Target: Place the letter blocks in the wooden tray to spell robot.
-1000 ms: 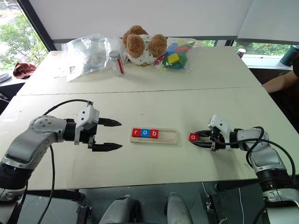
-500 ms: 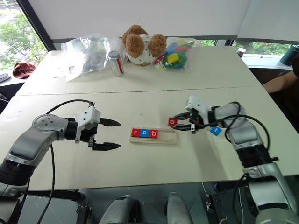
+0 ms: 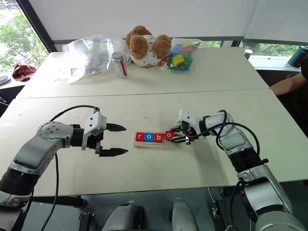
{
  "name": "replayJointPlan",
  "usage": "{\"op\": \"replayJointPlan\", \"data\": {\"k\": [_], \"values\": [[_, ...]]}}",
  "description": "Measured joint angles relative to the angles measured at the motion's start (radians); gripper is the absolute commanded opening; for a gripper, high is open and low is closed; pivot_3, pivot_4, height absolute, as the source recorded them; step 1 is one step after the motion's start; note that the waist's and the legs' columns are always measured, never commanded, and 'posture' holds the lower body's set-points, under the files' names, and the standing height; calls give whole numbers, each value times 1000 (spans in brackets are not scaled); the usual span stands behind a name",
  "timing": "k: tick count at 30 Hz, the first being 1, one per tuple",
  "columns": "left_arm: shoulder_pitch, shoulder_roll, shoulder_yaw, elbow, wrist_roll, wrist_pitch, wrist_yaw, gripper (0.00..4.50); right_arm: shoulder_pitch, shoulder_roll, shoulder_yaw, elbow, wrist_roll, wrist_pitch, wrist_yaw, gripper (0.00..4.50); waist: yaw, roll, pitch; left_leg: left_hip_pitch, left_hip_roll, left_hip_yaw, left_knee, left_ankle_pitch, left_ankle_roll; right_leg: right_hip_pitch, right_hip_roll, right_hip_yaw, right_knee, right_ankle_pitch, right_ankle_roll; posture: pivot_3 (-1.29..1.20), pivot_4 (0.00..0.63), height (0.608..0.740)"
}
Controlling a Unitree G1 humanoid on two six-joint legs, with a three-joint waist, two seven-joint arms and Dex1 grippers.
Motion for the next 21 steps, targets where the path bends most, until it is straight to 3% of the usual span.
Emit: {"op": "replayJointPlan", "data": {"k": [21], "values": [[5,-26,-4,4,27,-13,10,4500,11,31,17,-30,-11,28,3,1130,0,0,0,0,0,0,0,0,0,0,0,0,0,0,0,0,150,740]]}}
